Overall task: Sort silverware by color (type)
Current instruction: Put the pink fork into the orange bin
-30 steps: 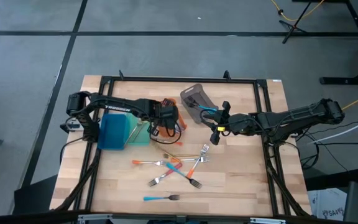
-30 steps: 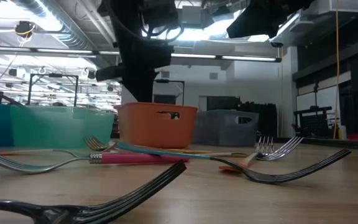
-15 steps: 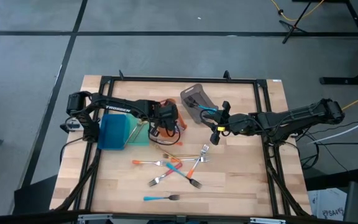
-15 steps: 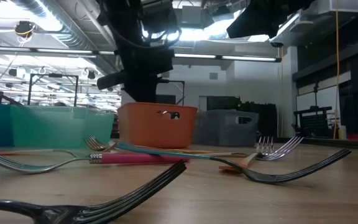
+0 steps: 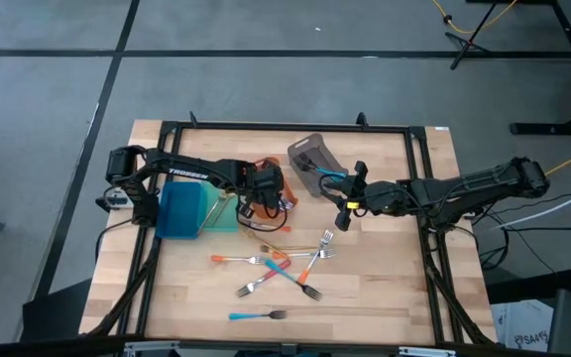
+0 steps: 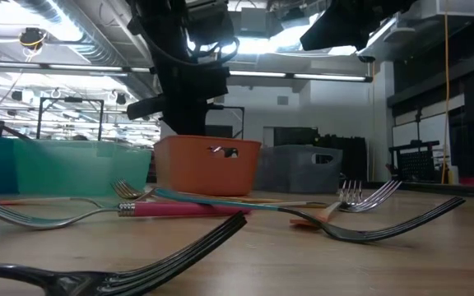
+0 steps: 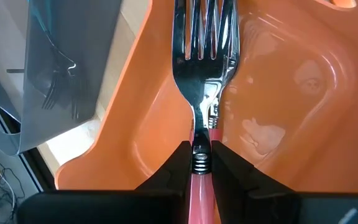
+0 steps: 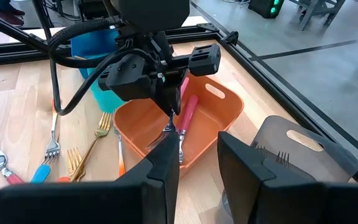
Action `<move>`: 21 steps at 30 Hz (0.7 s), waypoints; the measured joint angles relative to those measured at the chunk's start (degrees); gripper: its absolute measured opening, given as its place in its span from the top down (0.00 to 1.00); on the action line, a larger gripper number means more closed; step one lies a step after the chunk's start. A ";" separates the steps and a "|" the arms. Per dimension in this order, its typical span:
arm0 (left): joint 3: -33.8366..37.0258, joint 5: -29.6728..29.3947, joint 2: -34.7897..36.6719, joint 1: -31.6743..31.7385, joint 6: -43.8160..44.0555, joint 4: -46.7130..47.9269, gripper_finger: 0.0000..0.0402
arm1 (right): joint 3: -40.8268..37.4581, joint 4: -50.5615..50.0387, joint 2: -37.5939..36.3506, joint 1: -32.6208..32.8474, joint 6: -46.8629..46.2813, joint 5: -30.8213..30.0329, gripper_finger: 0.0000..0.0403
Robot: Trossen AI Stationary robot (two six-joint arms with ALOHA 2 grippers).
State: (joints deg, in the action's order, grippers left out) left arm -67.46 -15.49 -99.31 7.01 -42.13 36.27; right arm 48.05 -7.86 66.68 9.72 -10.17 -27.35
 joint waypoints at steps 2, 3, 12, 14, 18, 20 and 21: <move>0.00 0.04 0.00 0.00 0.00 0.00 0.90 | 0.00 0.00 0.01 0.02 0.00 0.00 0.75; 0.00 0.26 0.00 0.00 0.00 0.00 0.90 | 0.00 0.00 0.02 0.02 0.00 -0.02 0.75; 0.00 3.19 0.00 0.00 0.02 -0.02 0.90 | 0.00 0.00 0.02 0.01 0.00 -0.02 0.75; 0.00 3.19 0.00 0.02 0.02 -0.11 0.90 | 0.00 0.00 0.02 0.01 0.00 -0.01 0.75; 0.00 3.18 0.00 0.30 1.28 -1.38 0.90 | 0.00 0.00 0.01 0.02 0.00 0.00 0.75; 0.00 3.20 0.00 0.52 2.73 -1.94 0.90 | 0.00 0.00 0.02 0.00 0.00 0.00 0.75; 0.00 3.17 0.00 0.55 3.36 -2.07 0.90 | 0.00 0.00 0.02 0.00 0.00 0.00 0.75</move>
State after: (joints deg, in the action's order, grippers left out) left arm -67.46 -12.32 -99.31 7.55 -38.77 34.21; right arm 48.05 -7.86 66.69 9.72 -10.17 -27.35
